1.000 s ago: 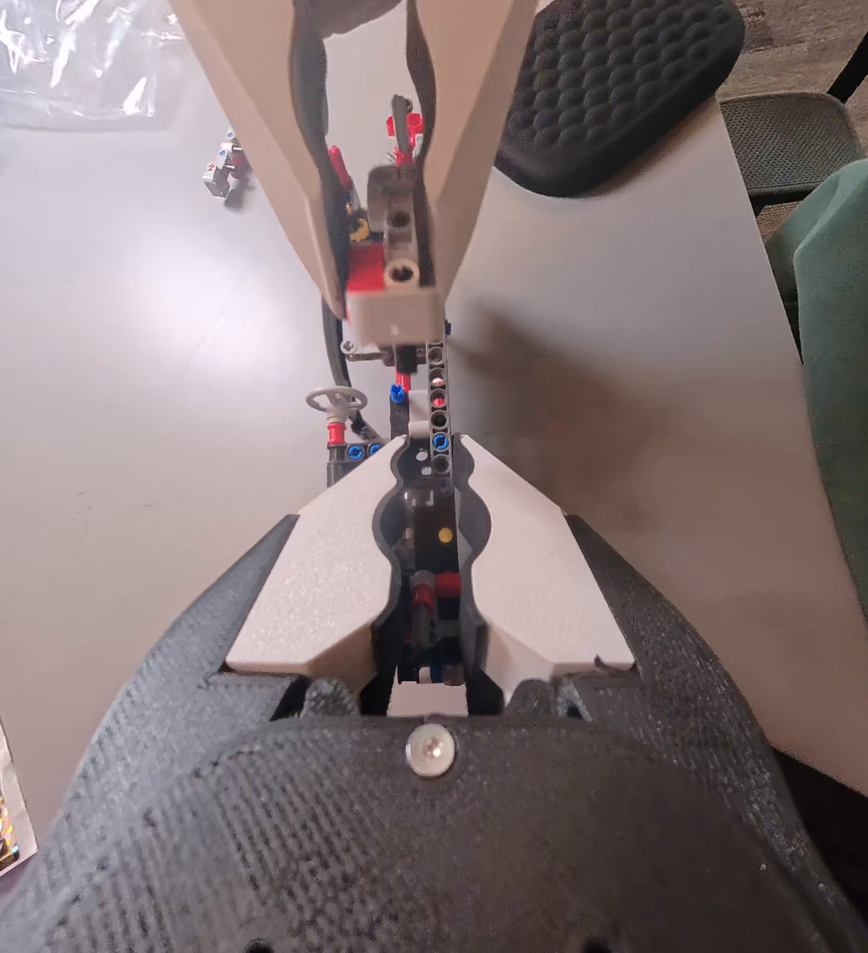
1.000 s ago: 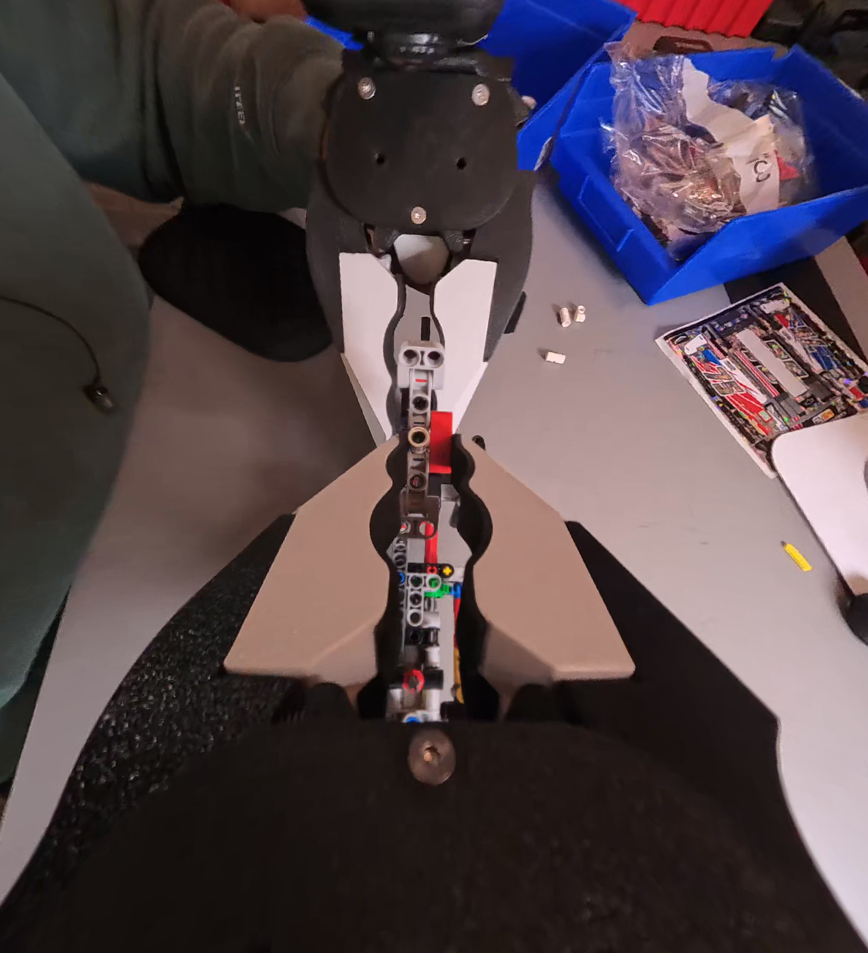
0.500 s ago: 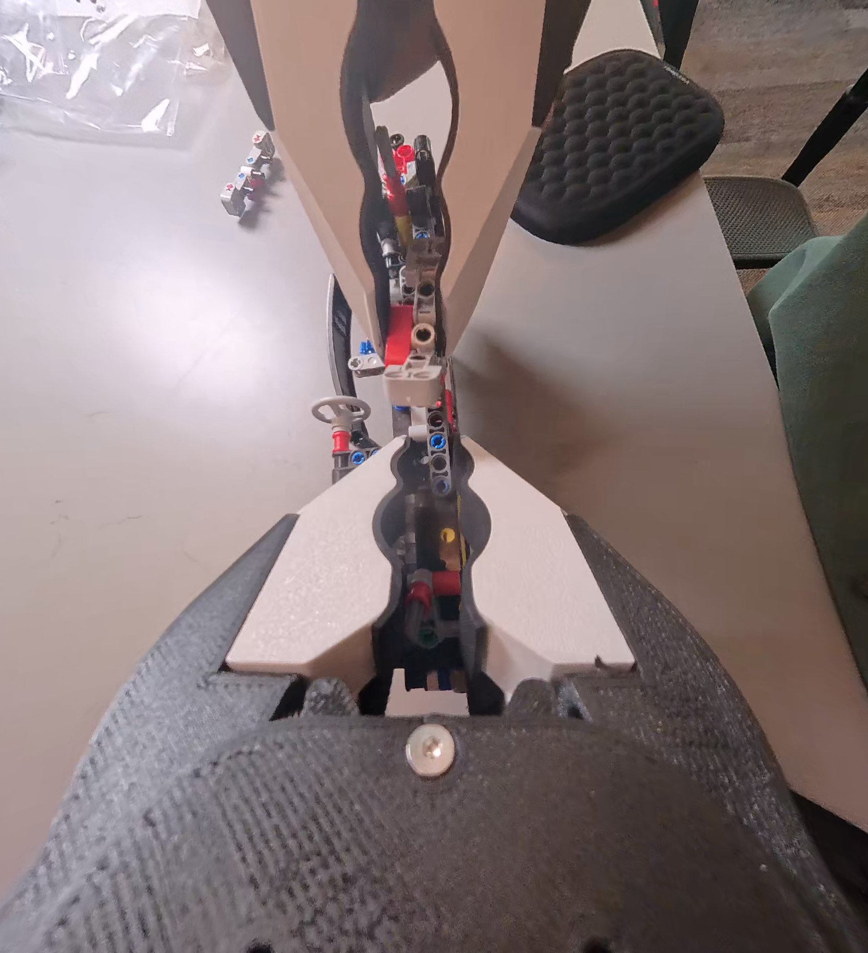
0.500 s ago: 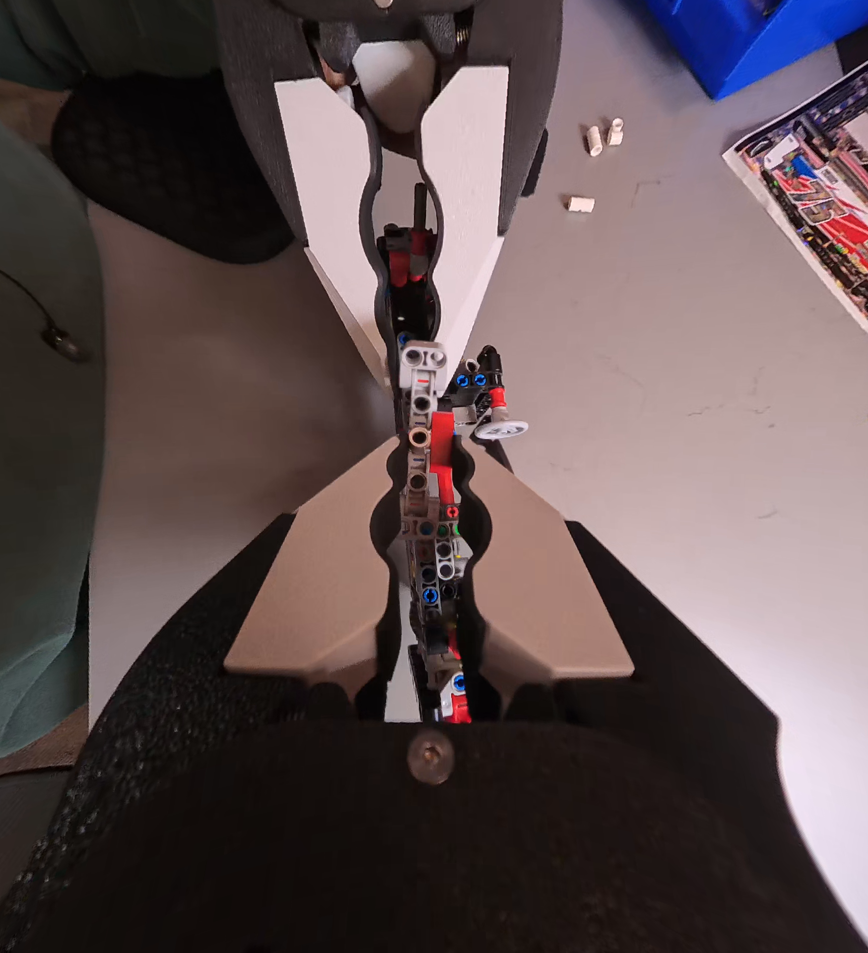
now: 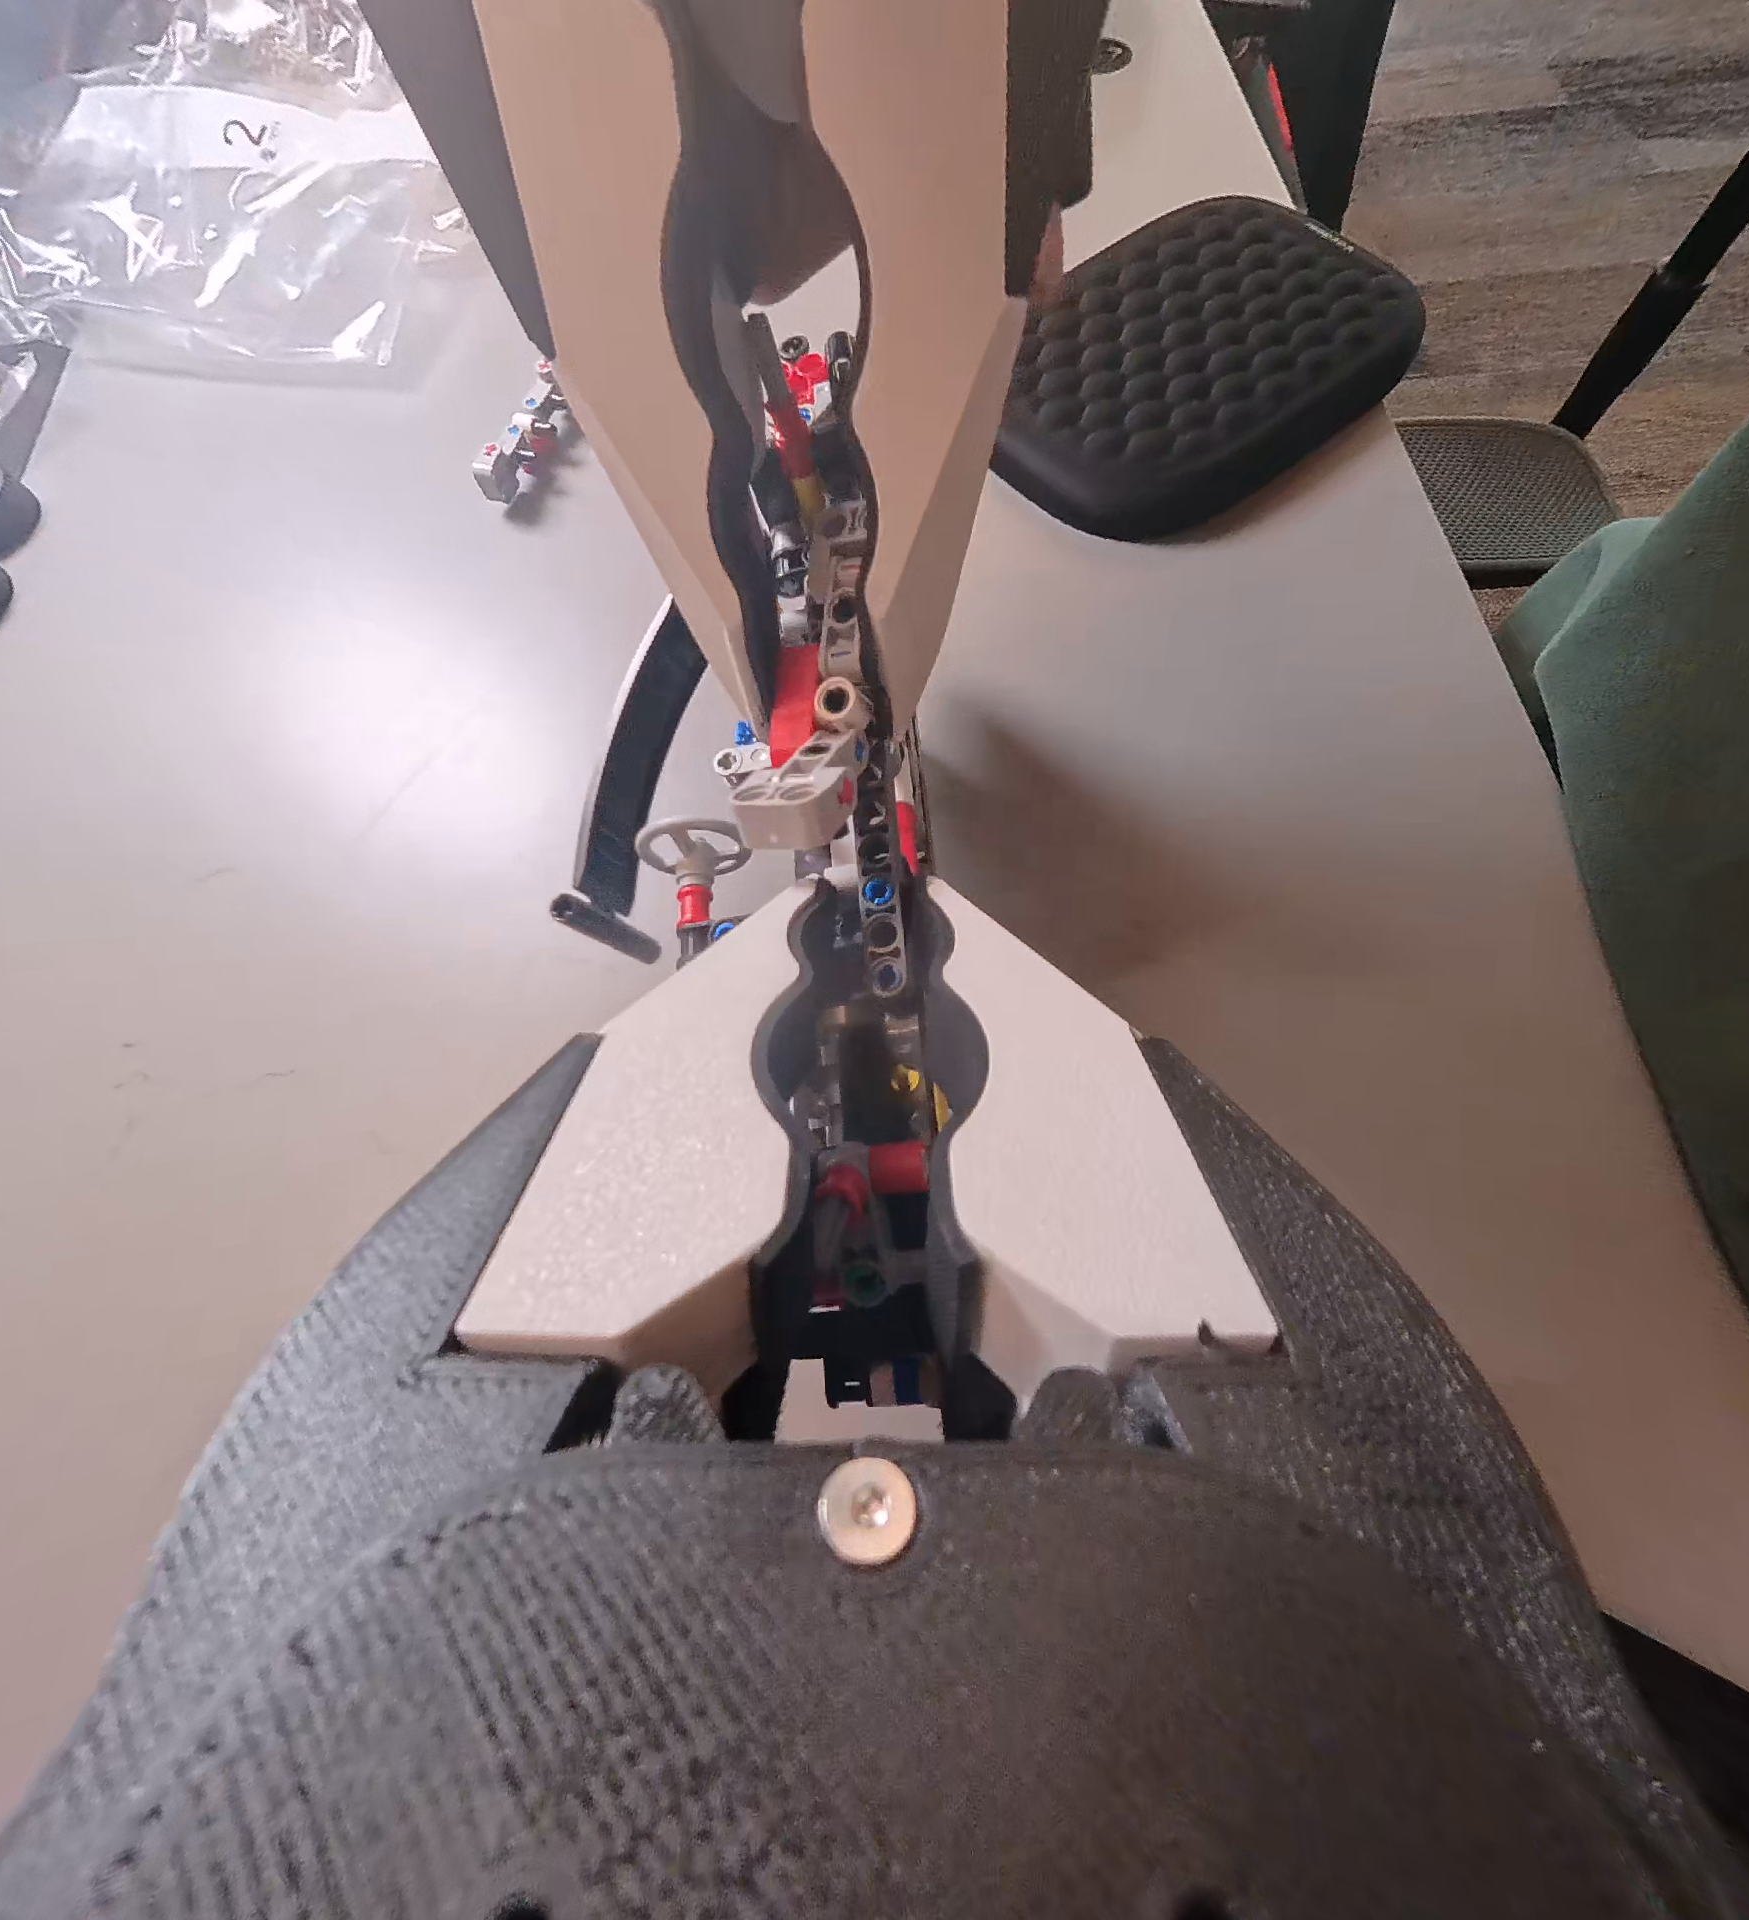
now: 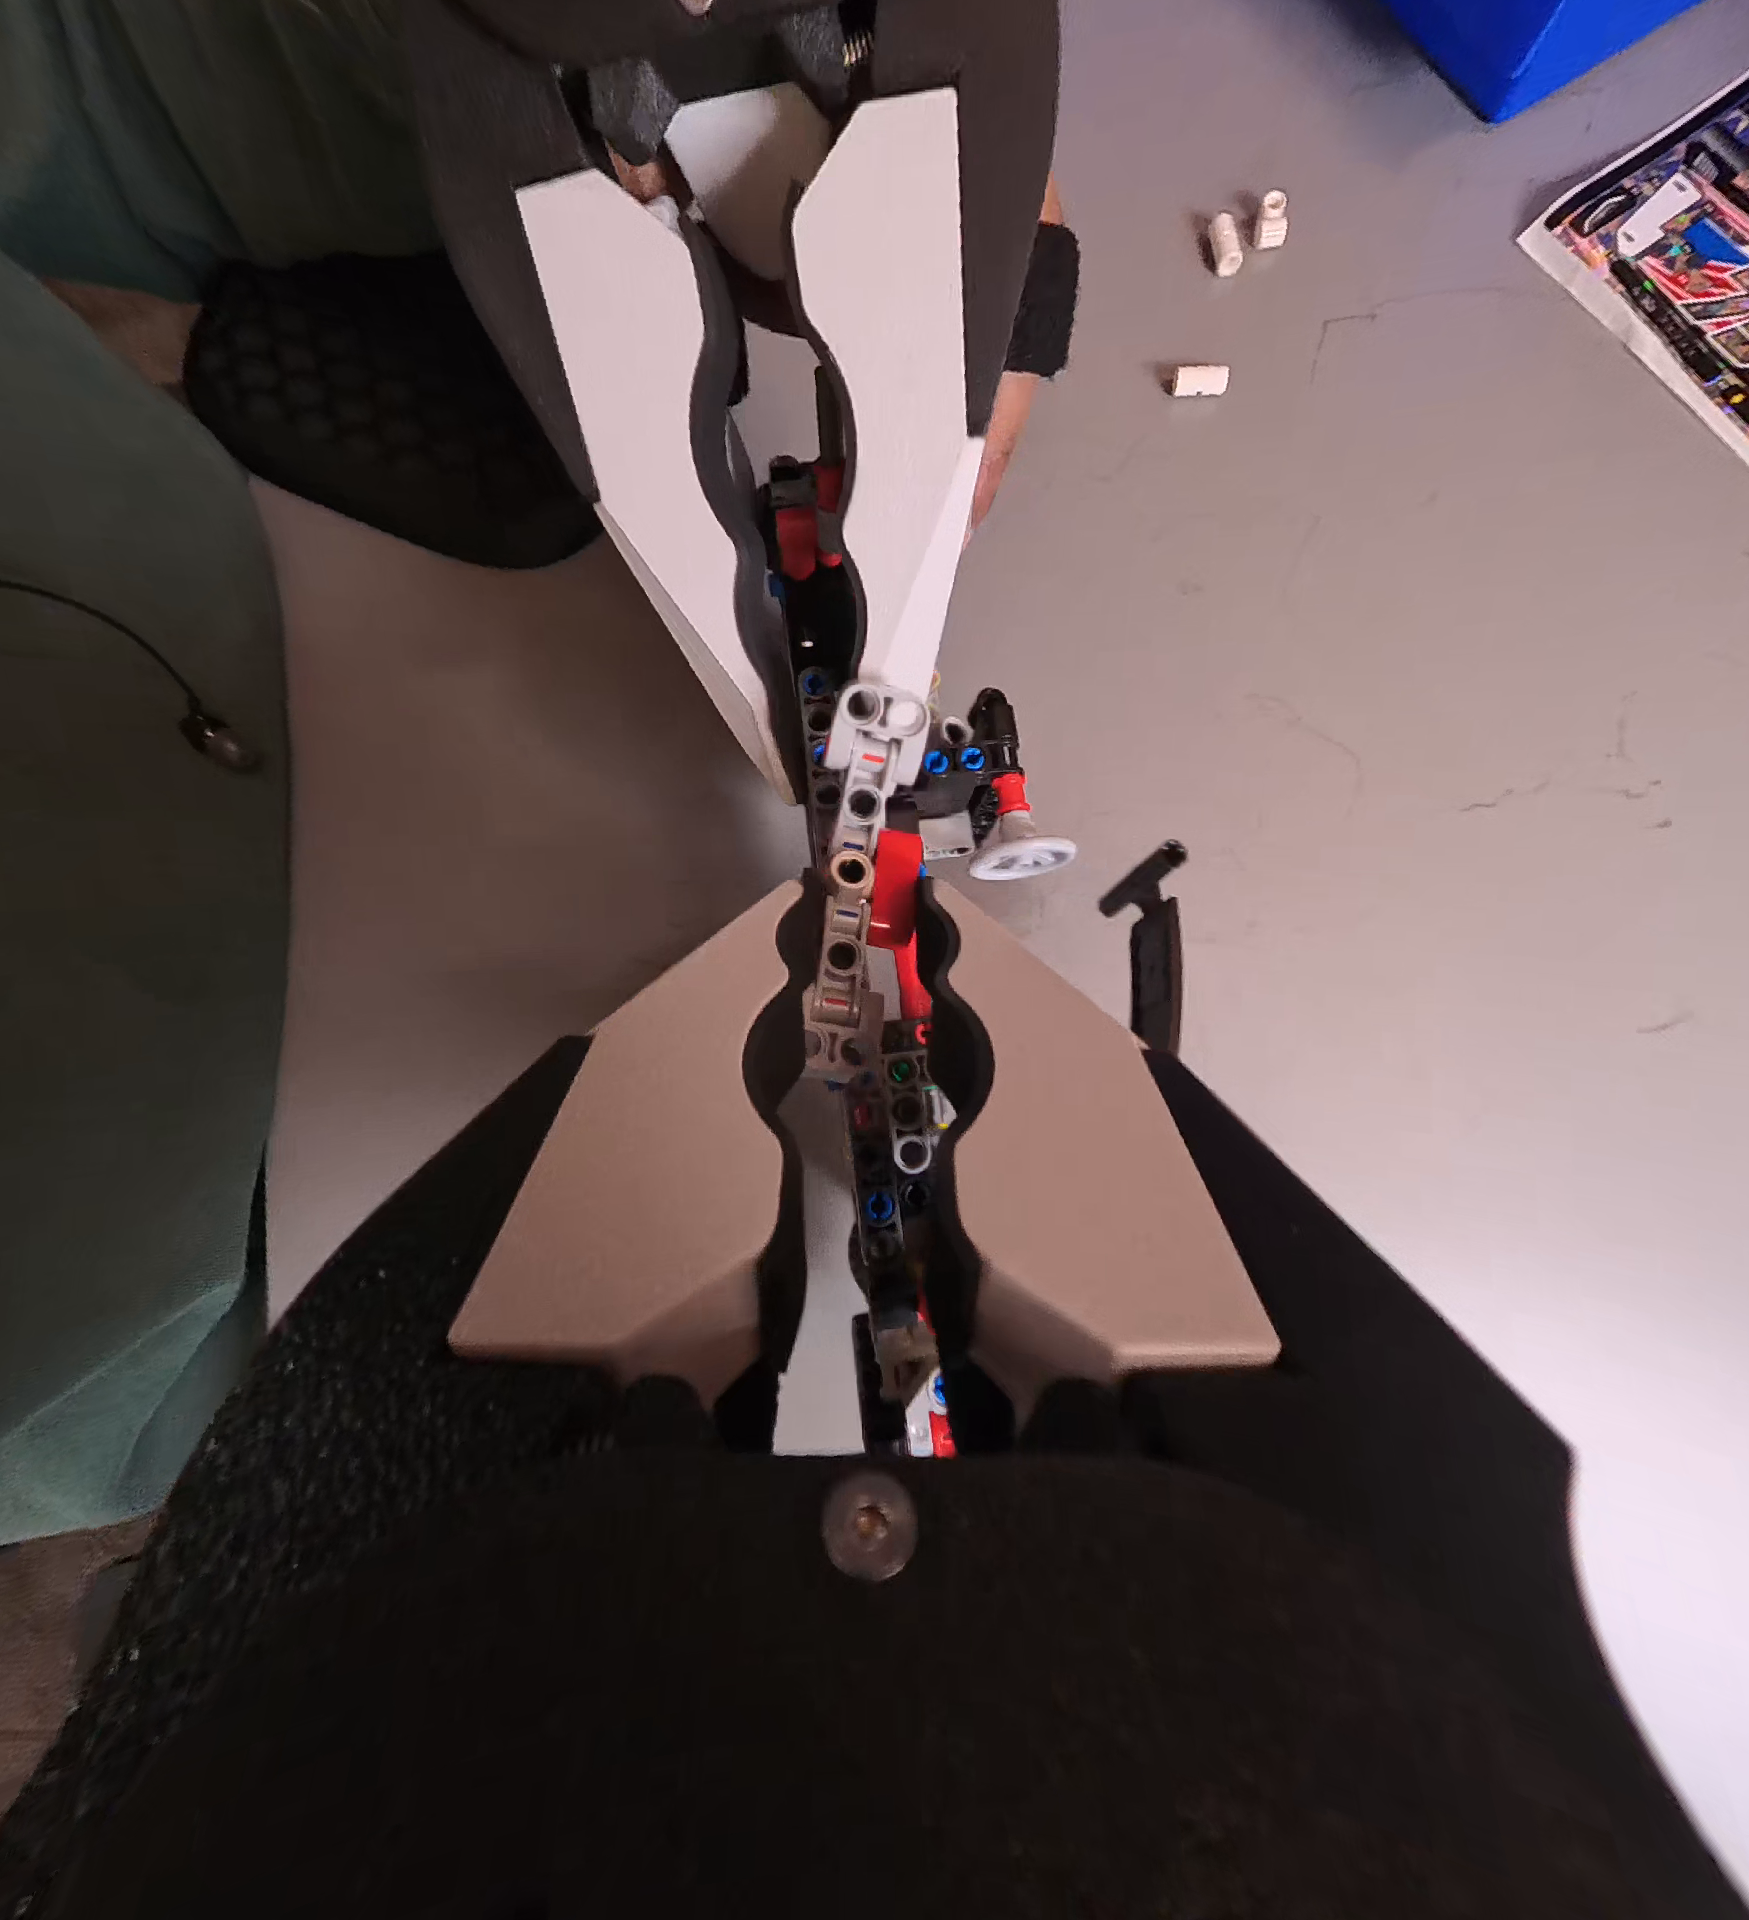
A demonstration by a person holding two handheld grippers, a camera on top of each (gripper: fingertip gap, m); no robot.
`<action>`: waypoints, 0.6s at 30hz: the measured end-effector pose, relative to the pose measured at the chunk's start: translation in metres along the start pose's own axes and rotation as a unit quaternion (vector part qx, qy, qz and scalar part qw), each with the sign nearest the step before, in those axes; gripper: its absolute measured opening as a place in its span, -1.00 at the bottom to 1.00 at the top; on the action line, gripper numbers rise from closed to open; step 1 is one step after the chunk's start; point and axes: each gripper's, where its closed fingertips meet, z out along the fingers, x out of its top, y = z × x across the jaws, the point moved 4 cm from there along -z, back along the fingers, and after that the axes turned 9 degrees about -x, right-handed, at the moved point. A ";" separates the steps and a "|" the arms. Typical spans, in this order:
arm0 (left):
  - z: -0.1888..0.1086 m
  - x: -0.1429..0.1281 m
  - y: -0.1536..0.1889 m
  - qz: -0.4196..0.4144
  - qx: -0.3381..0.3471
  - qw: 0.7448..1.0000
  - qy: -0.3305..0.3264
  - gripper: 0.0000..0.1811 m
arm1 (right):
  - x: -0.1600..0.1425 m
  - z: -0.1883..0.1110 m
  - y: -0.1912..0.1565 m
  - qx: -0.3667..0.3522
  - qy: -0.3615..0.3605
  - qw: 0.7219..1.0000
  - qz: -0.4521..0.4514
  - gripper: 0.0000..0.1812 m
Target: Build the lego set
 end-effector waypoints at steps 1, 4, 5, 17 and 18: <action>0.000 0.000 0.000 0.000 0.000 1.000 0.001 -0.86 | 0.001 -0.001 0.000 0.006 0.006 1.000 0.012 -0.83; 0.000 0.000 0.000 -0.002 -0.001 1.000 0.005 -0.86 | 0.004 -0.005 0.004 0.027 0.023 0.998 0.058 -0.82; 0.000 -0.001 0.000 -0.002 -0.001 1.000 0.006 -0.86 | 0.006 -0.008 0.005 0.037 0.031 0.996 0.074 -0.83; 0.000 -0.001 0.000 0.003 -0.008 1.000 0.018 -0.83 | 0.008 -0.017 0.006 0.087 0.065 0.983 0.150 -0.82; 0.000 -0.001 0.000 0.005 -0.008 1.000 0.018 -0.84 | 0.007 -0.016 0.006 0.084 0.064 0.984 0.147 -0.82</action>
